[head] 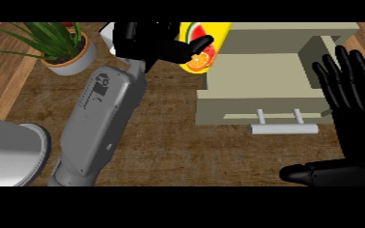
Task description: Pick up the cup, place it into the drawer and close the drawer
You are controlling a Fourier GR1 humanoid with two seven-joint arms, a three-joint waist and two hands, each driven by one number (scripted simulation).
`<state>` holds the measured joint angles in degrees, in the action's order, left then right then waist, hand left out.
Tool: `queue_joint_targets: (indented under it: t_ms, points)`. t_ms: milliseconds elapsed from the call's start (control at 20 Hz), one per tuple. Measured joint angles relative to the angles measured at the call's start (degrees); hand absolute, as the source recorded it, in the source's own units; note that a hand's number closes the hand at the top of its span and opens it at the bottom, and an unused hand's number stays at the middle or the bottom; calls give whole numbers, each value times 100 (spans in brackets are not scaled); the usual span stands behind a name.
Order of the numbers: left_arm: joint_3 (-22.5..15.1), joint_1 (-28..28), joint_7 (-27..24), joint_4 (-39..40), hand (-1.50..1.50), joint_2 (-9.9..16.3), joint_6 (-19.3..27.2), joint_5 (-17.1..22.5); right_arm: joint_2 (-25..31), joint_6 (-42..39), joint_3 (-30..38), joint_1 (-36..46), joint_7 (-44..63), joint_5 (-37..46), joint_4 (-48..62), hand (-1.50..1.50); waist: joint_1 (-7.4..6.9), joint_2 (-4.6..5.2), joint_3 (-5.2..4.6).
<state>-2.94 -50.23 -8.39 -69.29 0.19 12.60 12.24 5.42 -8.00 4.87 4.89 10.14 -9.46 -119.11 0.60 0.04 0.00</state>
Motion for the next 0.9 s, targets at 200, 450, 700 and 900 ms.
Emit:
queue_joint_targets:
  t_ms: [200, 450, 700, 900]
  points:
    - [-151, -581, 67, 615, 150, -12, 271, 23, 65, -78, 91, 15, -55, -74, 66, -150, 24, 6, 2]
    - [-198, -986, -188, 1424, 150, -16, 404, 148, 59, -158, 102, -45, -241, -51, 204, -150, 40, 13, 1]
    - [-500, -1459, -604, 2360, 150, -18, 676, 545, 50, -109, 59, 50, -136, -29, 177, -150, 119, 31, 1]
    - [-856, -1766, -762, 2935, 150, -19, 902, 982, 46, -149, 35, 32, -151, -58, 152, -150, 165, 36, 3]
